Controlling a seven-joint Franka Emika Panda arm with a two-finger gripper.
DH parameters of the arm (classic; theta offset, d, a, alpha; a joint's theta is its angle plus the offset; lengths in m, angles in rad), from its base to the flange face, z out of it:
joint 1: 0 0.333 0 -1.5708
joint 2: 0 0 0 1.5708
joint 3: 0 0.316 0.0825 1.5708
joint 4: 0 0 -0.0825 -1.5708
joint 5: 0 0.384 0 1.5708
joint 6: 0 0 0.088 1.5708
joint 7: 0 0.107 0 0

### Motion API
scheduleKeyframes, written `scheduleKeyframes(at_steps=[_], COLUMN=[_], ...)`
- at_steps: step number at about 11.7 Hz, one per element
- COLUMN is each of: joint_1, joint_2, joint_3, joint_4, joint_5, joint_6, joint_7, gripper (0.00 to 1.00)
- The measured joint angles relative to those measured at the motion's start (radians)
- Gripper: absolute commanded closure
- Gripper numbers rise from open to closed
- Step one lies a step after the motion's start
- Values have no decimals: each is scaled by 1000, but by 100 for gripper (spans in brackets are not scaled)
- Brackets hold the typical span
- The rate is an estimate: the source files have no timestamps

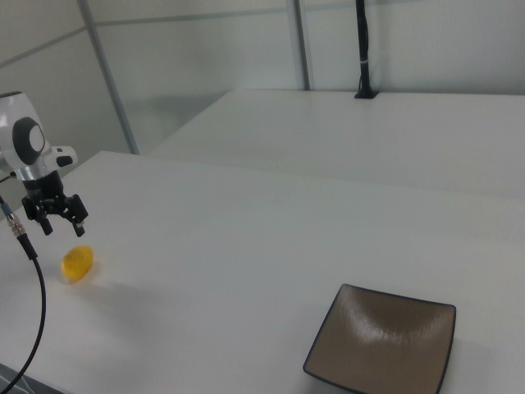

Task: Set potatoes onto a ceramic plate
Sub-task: 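Lower the open gripper around the yellow potato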

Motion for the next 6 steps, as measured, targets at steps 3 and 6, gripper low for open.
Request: scheduleKeyframes(at_steps=[3, 6], joint_1=[2, 3], joint_2=[62, 106], joint_3=[0, 0], joint_4=[-5, -17], joint_5=[-47, -62], joint_6=[31, 53], joint_7=[22, 22], gripper=[0, 0])
